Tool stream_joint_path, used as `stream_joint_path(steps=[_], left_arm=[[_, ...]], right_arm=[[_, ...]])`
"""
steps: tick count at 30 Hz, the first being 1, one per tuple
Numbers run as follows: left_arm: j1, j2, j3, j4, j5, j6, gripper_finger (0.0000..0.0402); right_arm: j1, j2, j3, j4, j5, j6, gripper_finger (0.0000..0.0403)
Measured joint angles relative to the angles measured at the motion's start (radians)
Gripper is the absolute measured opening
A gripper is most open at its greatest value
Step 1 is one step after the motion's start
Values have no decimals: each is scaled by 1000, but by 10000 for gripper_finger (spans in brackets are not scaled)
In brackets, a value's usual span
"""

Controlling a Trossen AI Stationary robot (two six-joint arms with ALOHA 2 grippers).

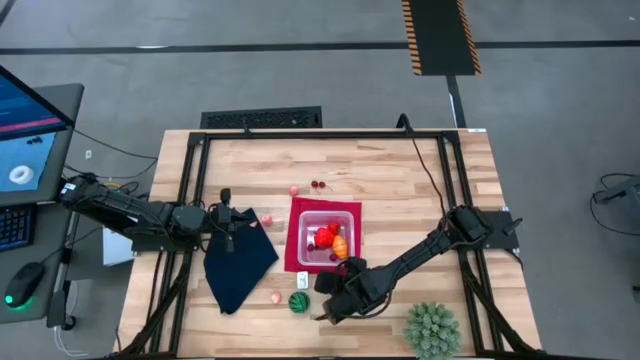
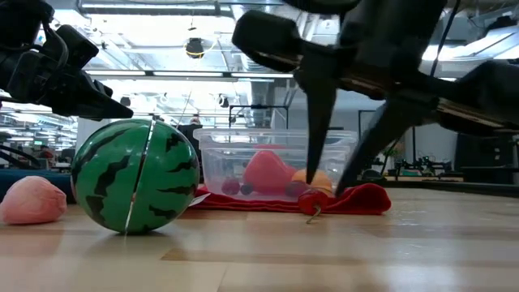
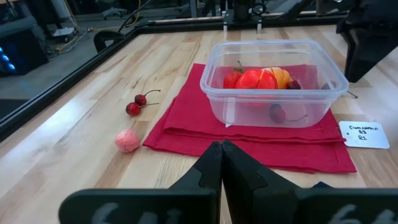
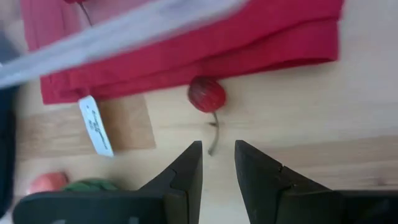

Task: Pick and placing Produce into tupperware
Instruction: Put the cherry in the transparent bin

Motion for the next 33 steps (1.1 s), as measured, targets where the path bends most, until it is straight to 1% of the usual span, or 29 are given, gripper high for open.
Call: stream_joint_path(steps=[3, 11, 16, 33], left_arm=[[0, 0, 0, 0, 0, 0, 0], [0, 0, 0, 0, 0, 0, 0], [0, 0, 0, 0, 0, 0, 0], [0, 0, 0, 0, 0, 0, 0]], right_arm=[[8, 0, 0, -10, 13, 5, 116], [3, 0, 0, 47, 11, 4, 116], [0, -5, 19, 48, -12, 4, 116], [5, -4, 19, 47, -17, 4, 116]])
